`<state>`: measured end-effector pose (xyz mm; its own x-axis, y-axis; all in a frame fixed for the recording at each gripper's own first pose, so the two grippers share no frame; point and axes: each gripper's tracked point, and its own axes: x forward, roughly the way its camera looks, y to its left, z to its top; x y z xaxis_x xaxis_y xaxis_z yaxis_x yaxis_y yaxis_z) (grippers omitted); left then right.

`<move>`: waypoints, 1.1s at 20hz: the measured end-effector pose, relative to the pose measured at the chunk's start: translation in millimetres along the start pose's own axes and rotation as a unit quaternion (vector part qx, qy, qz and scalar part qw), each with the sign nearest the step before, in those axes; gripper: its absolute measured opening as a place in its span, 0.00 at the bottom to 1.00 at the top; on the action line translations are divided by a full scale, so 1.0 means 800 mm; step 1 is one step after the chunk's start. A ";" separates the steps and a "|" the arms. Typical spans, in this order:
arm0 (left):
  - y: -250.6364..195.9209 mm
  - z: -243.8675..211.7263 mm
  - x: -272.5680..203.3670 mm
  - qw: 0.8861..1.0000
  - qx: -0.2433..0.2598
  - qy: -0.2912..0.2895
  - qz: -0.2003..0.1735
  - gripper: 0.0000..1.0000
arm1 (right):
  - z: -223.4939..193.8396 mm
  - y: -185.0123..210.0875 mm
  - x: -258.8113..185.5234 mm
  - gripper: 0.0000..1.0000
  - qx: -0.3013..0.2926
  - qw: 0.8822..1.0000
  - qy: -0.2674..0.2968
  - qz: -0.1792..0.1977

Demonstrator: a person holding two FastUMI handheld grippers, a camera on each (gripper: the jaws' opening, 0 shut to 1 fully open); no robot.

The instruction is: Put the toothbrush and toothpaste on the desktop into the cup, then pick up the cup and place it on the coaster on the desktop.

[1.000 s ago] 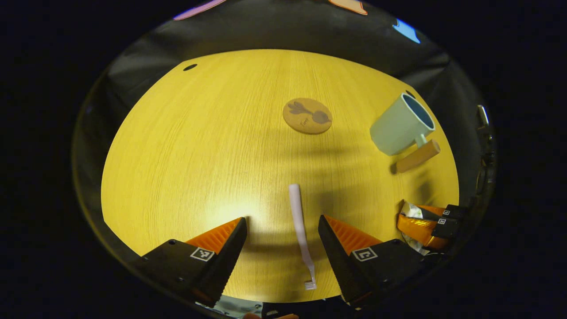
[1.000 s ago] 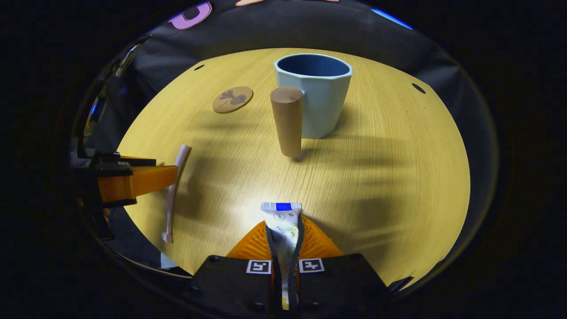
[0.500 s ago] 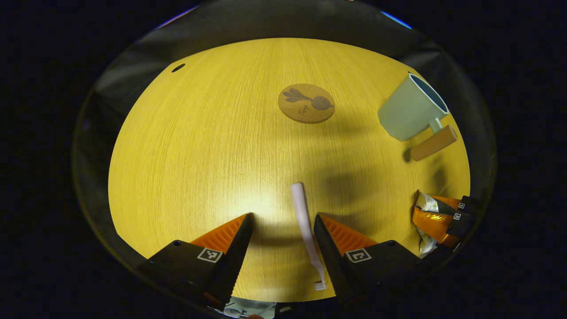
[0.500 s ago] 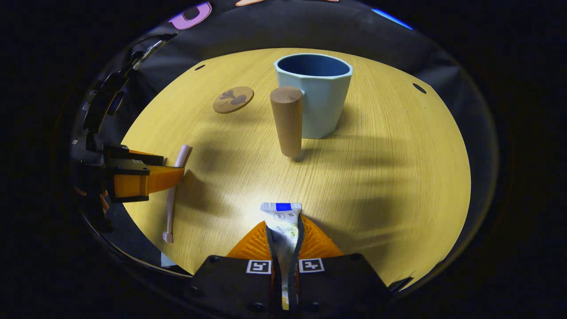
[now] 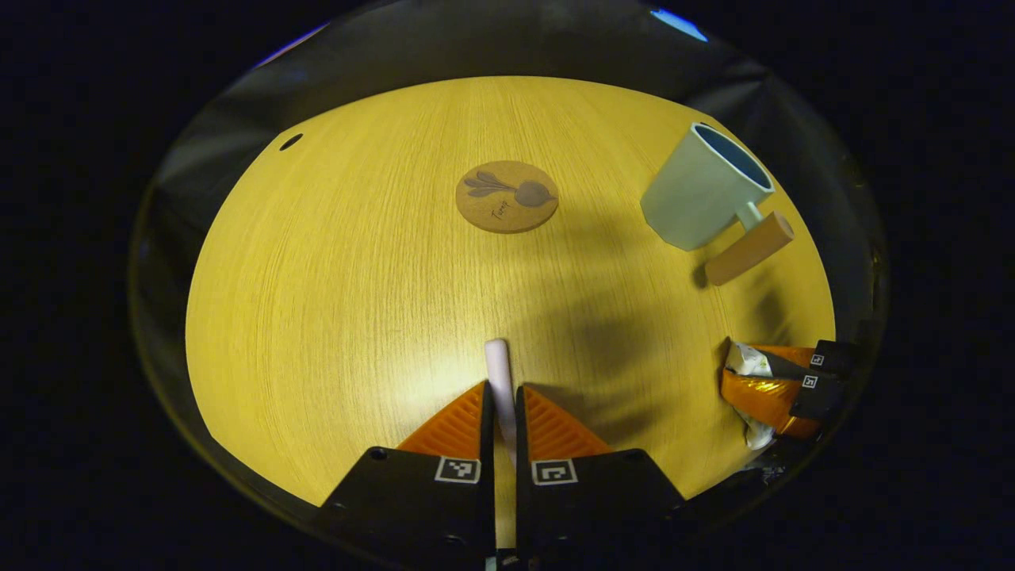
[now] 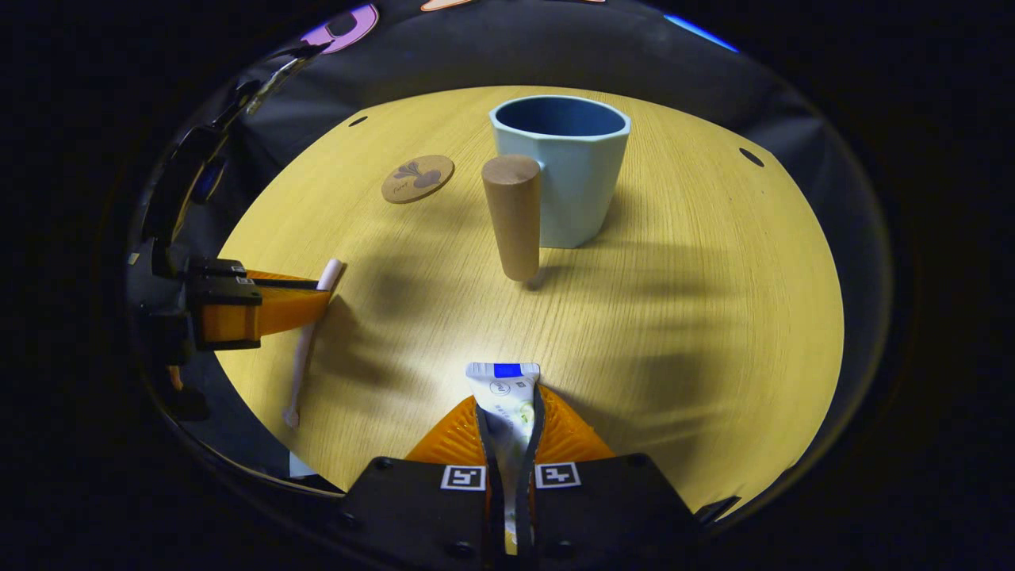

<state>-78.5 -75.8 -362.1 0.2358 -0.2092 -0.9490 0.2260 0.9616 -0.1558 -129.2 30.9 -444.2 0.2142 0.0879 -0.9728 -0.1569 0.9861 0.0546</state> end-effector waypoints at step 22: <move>0.005 0.023 -0.061 0.993 -0.011 -0.114 -0.019 0.00 | 0.016 0.001 -0.013 0.08 0.015 0.998 -0.051 0.019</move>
<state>-71.4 -65.1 -311.5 0.4360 -0.2782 -0.8559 0.2189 0.9552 -0.1990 -119.4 32.2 -431.2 0.3060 0.1383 -0.9419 -0.1378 0.9854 0.0999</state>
